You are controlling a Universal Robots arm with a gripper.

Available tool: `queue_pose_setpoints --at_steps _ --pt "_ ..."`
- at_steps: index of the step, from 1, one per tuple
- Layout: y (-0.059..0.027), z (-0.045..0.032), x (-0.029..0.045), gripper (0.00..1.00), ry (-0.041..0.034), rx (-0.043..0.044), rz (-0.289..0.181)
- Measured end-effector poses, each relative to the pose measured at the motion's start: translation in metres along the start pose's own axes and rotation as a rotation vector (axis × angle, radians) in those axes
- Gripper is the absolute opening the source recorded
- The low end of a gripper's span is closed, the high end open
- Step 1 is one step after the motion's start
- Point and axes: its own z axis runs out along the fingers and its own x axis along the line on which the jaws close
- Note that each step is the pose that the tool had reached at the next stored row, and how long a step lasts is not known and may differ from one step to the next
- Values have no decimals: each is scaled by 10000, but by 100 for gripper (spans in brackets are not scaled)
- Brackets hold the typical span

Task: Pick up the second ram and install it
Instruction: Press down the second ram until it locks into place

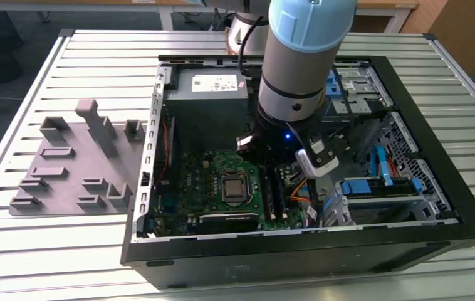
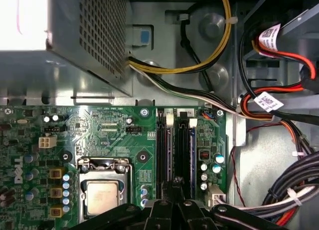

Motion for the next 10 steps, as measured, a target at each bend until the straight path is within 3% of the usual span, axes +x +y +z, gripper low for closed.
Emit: queue_pose_setpoints --at_steps 3,5,6,10 --pt "-1 13 0 11 4 6 1" --pt "2 -9 0 11 -4 -34 1" --pt "6 -35 -1 11 -11 -64 1" --pt "5 -185 0 11 -2 -41 0"
